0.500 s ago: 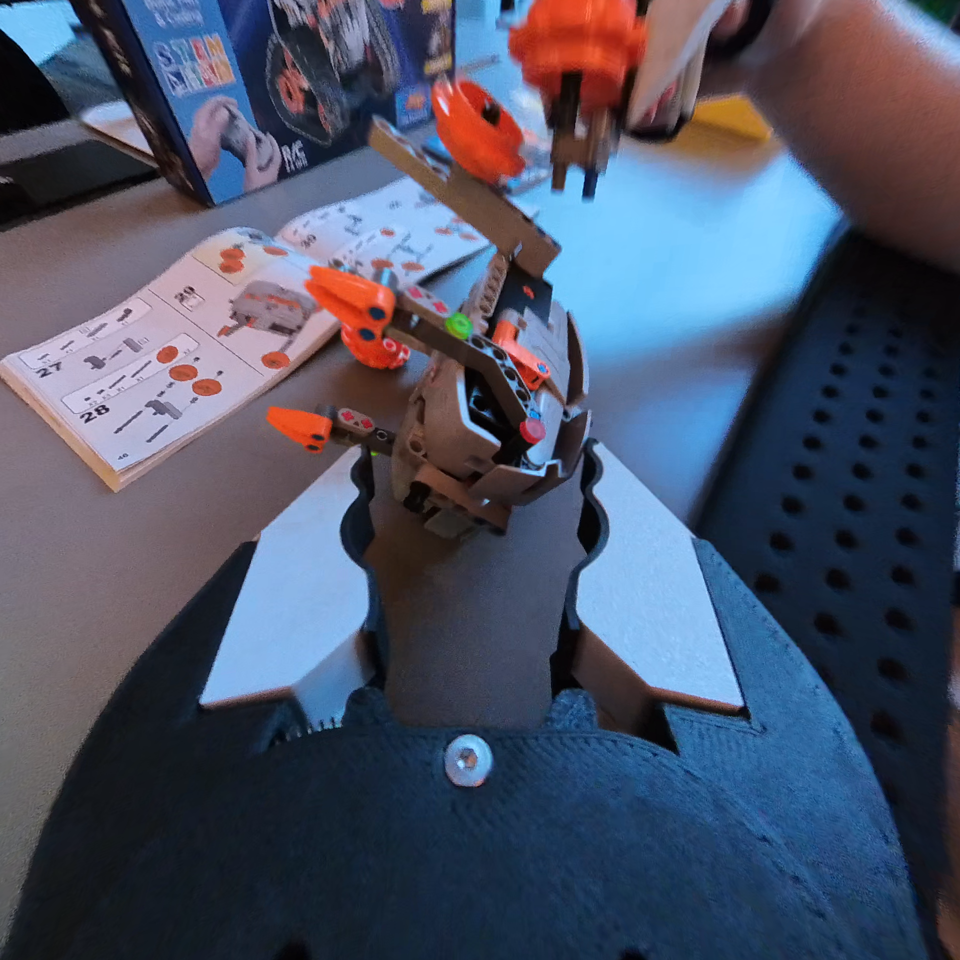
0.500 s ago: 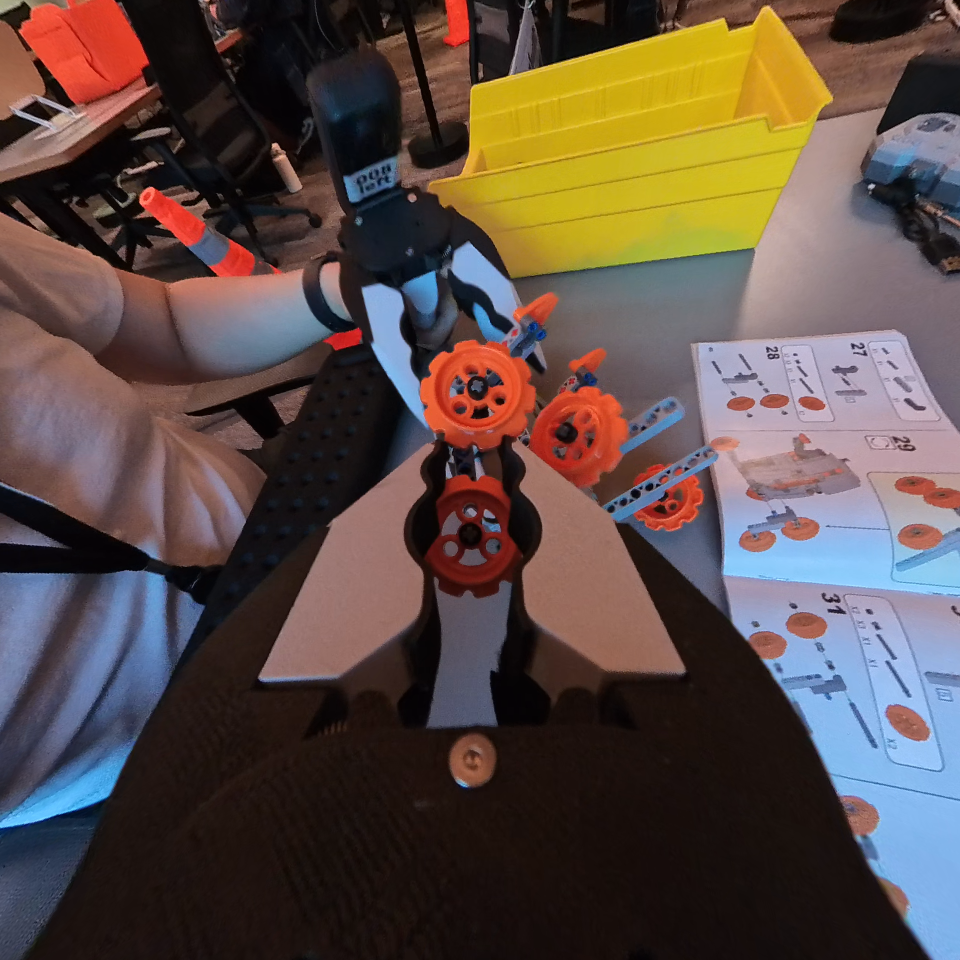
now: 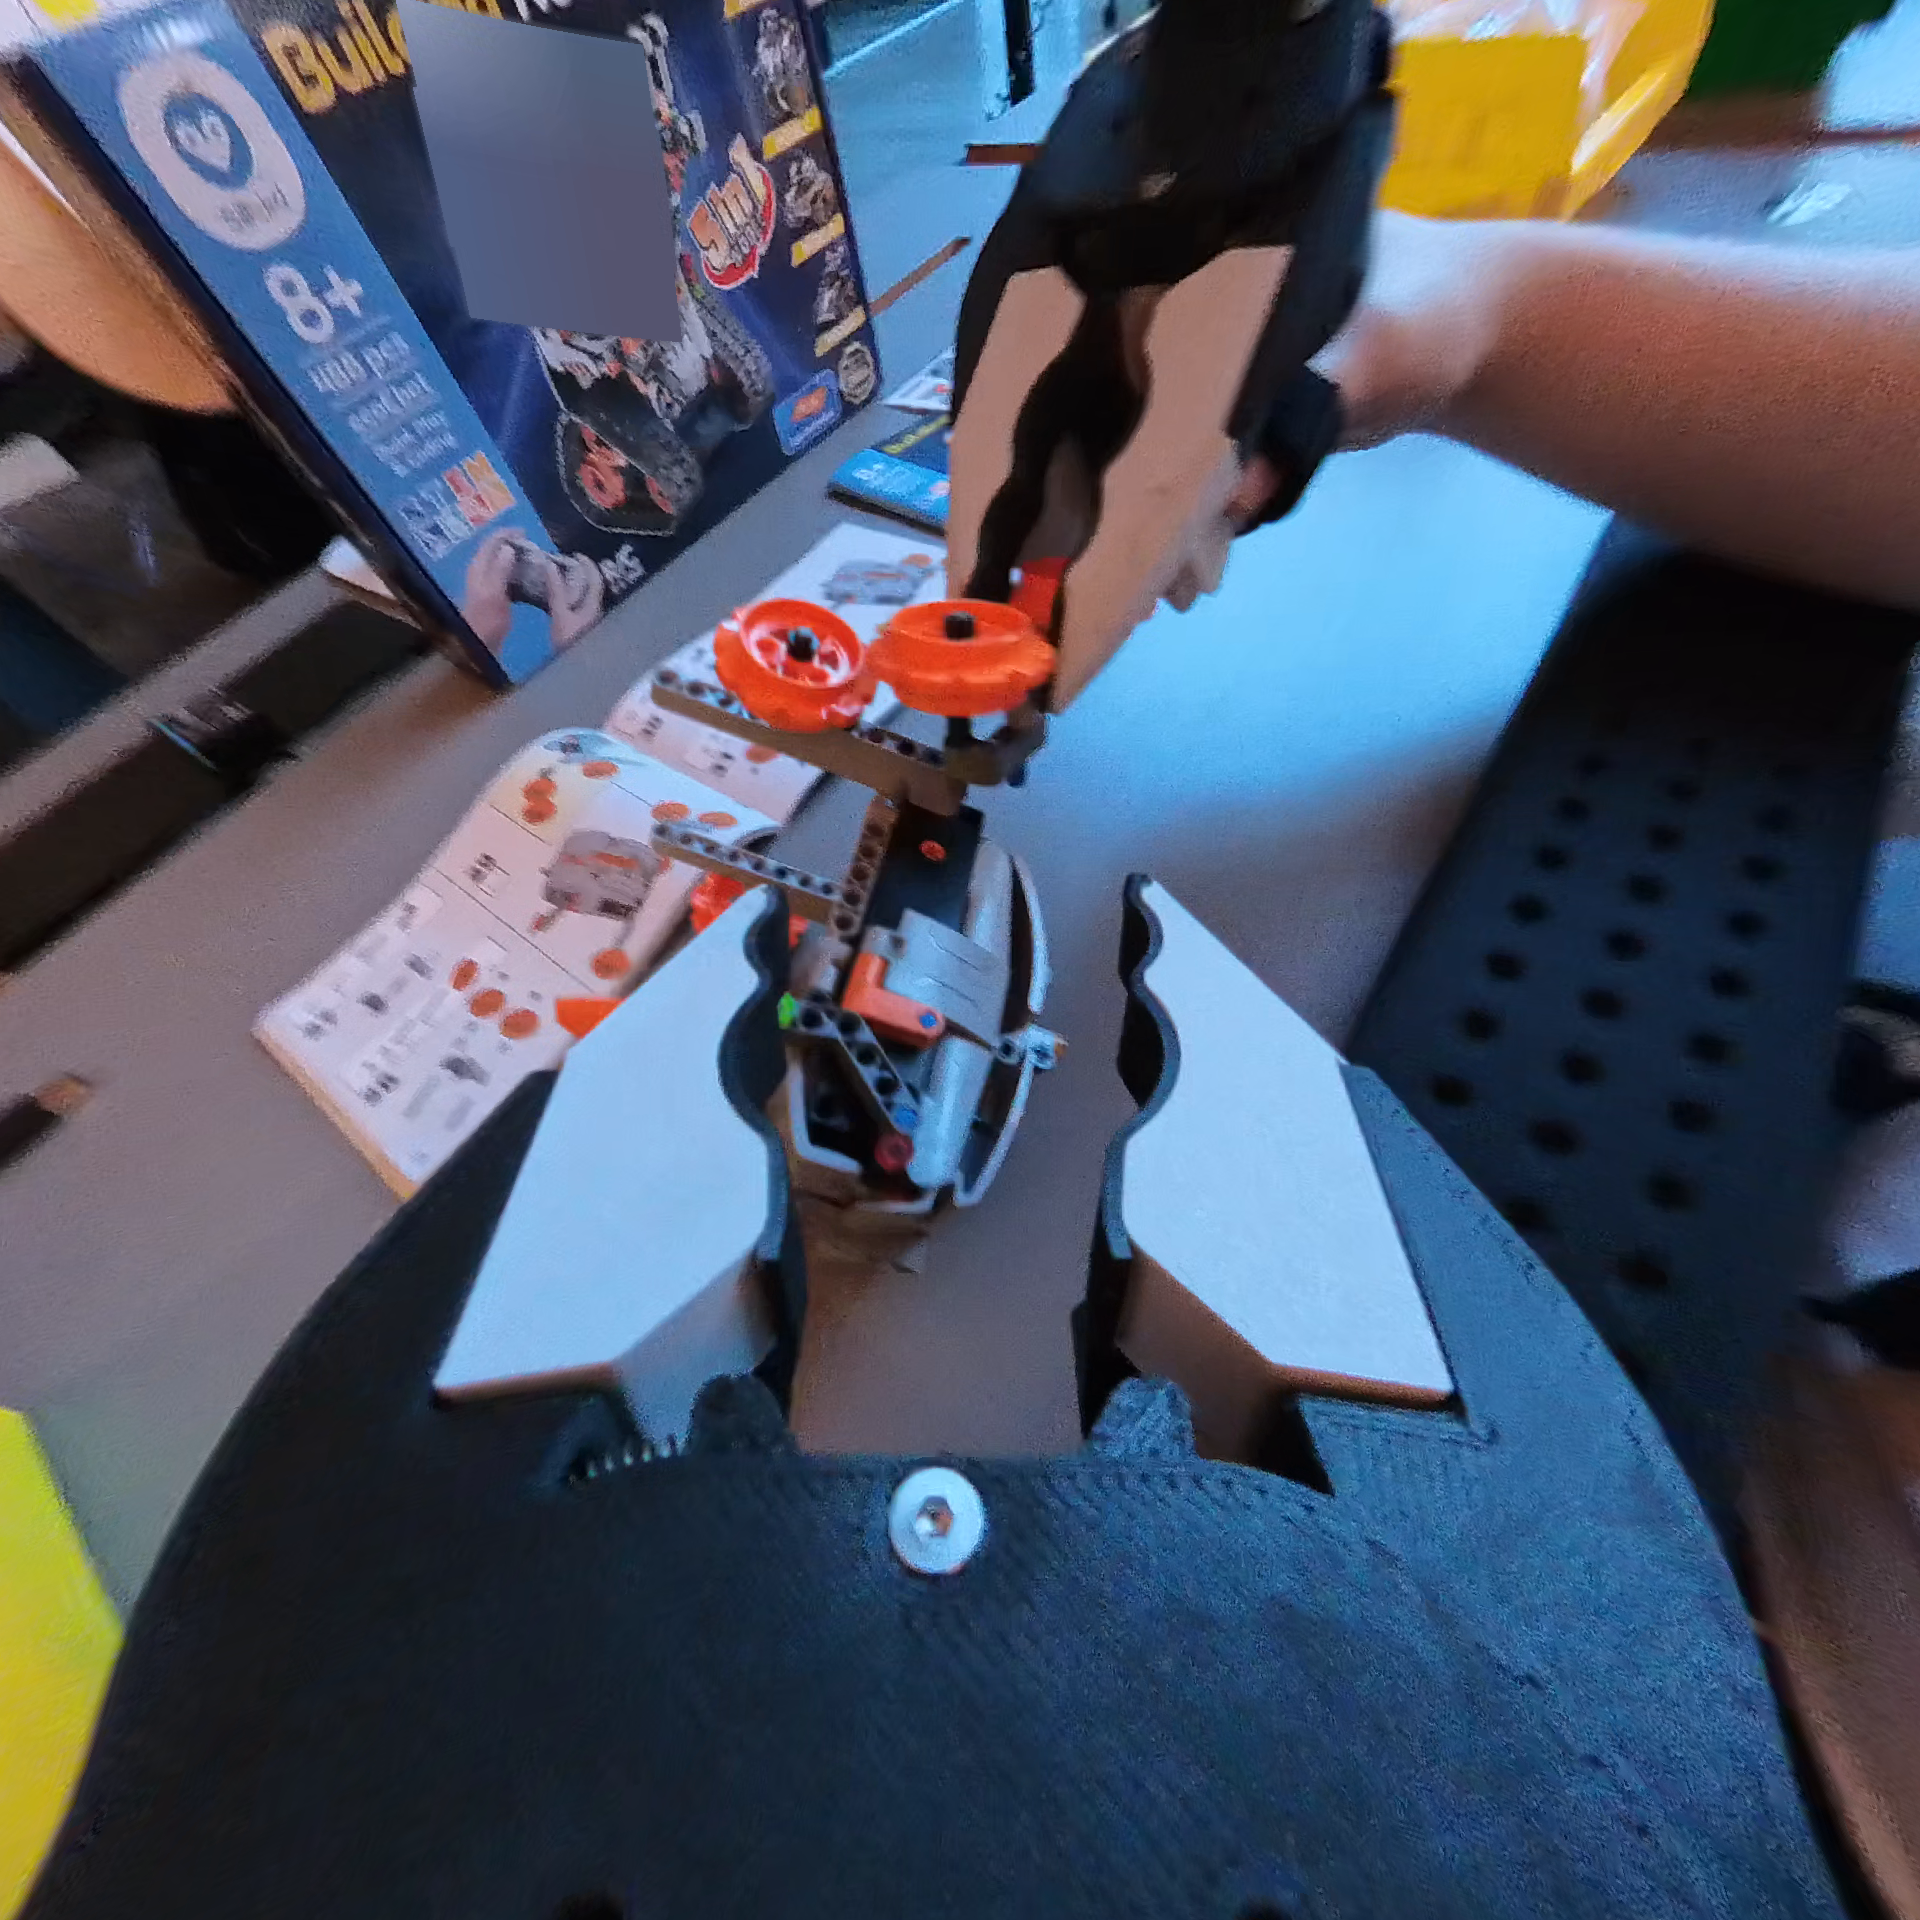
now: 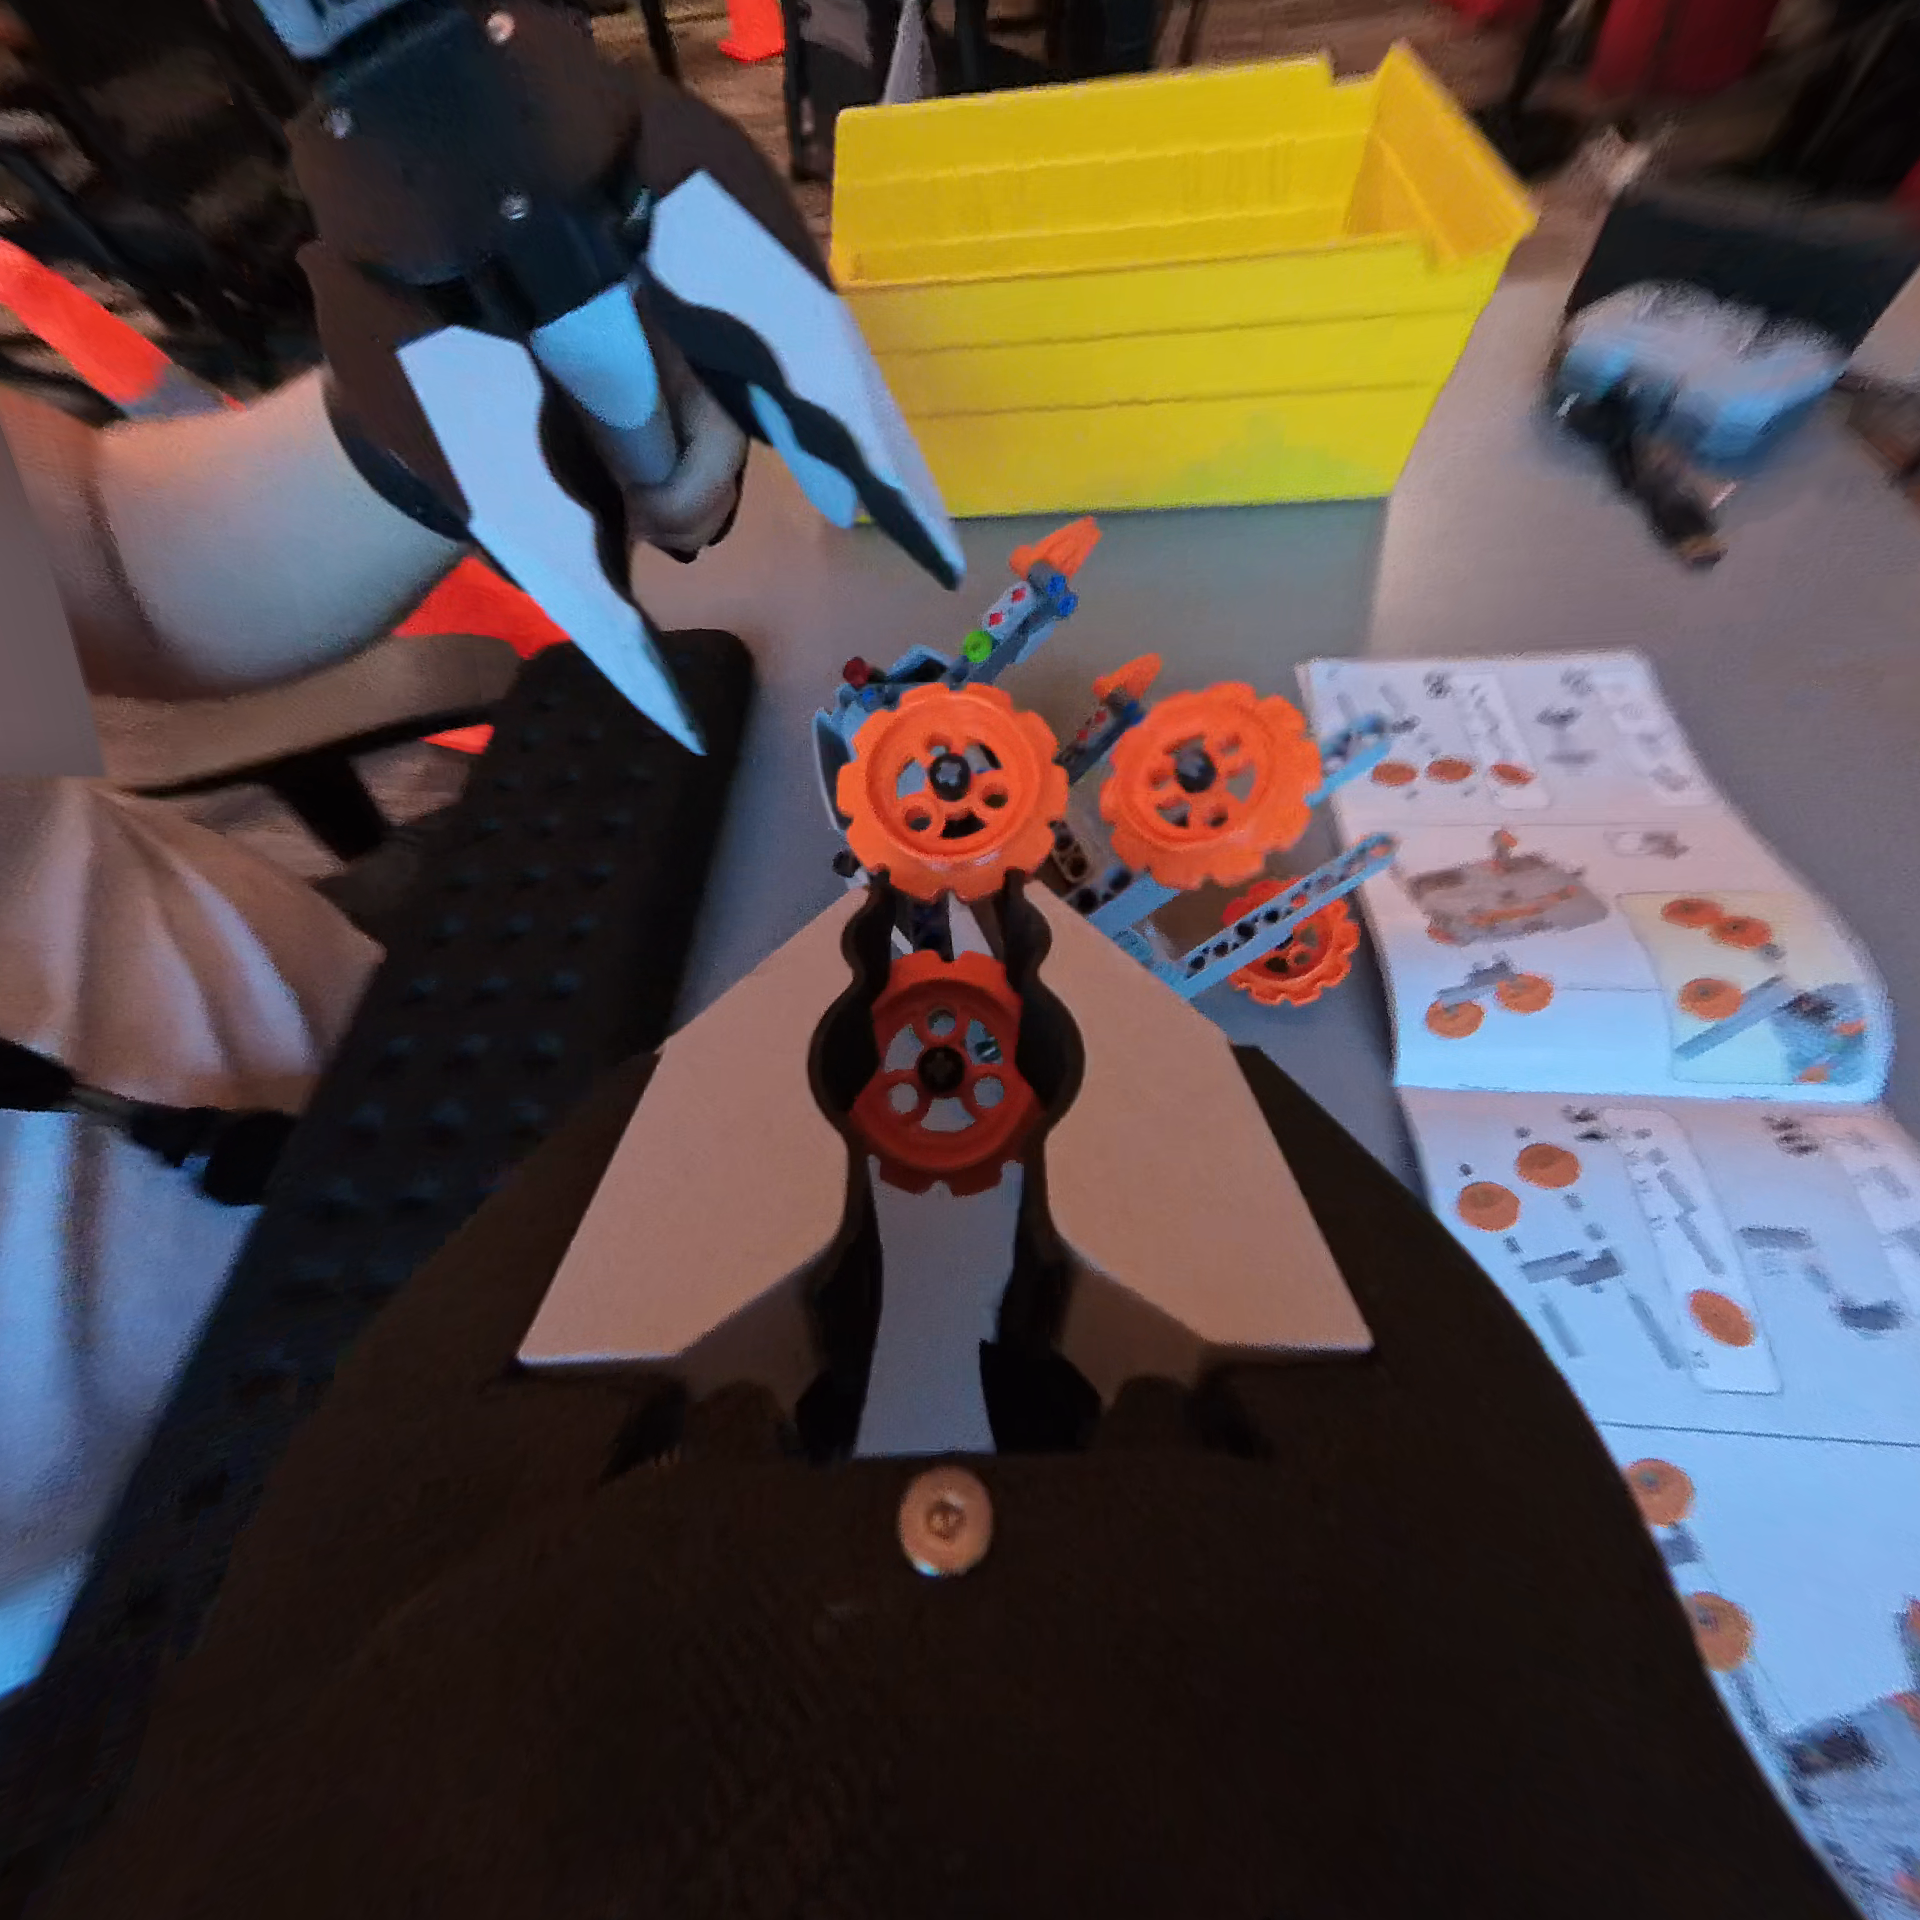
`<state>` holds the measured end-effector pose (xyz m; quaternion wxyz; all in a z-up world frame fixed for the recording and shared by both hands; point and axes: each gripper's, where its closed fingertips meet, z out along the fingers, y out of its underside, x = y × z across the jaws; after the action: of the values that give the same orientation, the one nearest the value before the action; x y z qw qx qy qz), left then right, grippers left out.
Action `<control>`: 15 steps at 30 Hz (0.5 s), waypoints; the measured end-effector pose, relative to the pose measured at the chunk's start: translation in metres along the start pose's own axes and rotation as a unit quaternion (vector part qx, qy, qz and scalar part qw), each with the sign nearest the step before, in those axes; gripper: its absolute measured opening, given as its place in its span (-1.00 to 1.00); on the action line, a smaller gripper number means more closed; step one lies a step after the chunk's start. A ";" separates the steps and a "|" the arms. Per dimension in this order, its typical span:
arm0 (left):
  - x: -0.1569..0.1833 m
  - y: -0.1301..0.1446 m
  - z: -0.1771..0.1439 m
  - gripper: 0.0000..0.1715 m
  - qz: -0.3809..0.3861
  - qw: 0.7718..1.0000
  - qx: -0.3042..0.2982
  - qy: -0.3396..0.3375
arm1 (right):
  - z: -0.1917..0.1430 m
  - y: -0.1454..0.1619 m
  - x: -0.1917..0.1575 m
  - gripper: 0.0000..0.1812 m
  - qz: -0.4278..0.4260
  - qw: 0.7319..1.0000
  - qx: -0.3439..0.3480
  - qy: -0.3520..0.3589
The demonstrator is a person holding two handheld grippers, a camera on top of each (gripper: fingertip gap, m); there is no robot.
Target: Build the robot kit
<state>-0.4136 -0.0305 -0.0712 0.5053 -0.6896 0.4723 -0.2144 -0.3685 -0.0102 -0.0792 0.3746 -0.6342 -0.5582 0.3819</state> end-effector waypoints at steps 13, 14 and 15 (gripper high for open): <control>-0.017 0.009 0.001 -0.18 0.049 0.997 0.061 -0.025 | 0.010 0.011 -0.006 -0.77 -0.237 0.957 -0.012 0.167; -0.022 0.011 -0.002 -0.16 0.033 0.996 0.073 -0.028 | 0.011 0.014 -0.004 -0.77 -0.253 0.950 -0.027 0.183; -0.025 0.014 -0.005 -0.16 0.011 0.996 0.086 -0.025 | 0.012 0.017 -0.002 -0.77 -0.268 0.943 -0.038 0.193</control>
<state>-0.4357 -0.0117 -0.0771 0.5768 -0.6431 0.4473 -0.2316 -0.3724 -0.0135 -0.1000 0.5394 -0.5364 -0.6386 0.1161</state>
